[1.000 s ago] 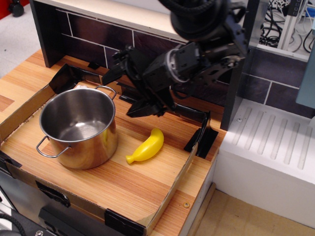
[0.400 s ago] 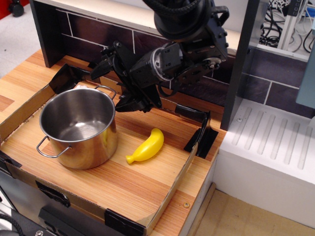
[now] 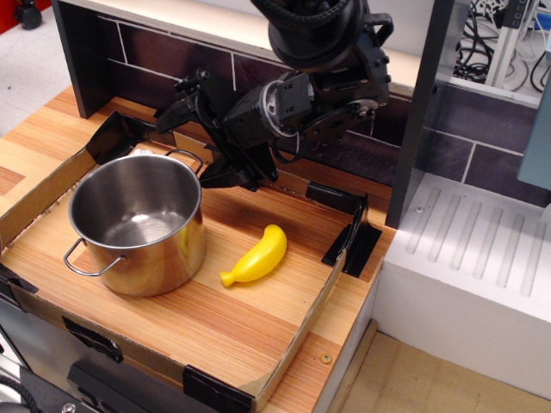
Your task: Topple metal pot
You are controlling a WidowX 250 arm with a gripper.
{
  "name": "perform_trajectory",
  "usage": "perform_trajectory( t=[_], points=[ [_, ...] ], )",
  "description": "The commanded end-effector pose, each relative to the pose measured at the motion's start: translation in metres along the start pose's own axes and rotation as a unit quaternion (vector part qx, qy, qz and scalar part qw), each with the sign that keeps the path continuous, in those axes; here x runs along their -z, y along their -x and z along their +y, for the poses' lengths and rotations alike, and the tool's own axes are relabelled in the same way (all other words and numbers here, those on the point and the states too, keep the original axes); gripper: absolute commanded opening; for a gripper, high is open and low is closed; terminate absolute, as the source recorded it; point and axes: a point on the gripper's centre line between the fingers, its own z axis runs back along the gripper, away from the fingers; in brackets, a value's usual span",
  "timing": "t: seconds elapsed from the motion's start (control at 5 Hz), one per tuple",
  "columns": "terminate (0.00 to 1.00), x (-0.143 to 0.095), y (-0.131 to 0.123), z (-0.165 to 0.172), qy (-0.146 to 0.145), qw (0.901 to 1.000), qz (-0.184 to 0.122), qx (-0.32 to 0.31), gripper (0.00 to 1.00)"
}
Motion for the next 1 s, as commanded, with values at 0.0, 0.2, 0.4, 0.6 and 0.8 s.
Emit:
perform_trajectory(
  t=[0.0,0.2,0.4,0.6,0.8],
  points=[
    [0.00,0.003,0.006,0.003,-0.008,0.9999,-0.010,-0.003,1.00],
    [0.00,0.002,0.010,0.003,-0.001,0.9999,-0.014,-0.003,0.00],
    [0.00,-0.001,0.008,0.004,0.006,0.9999,-0.008,-0.012,0.00],
    [0.00,-0.006,0.006,0.004,0.032,0.9990,-0.001,-0.032,0.00],
    [0.00,-0.014,0.011,0.004,0.064,0.9971,0.005,-0.040,0.00]
  ],
)
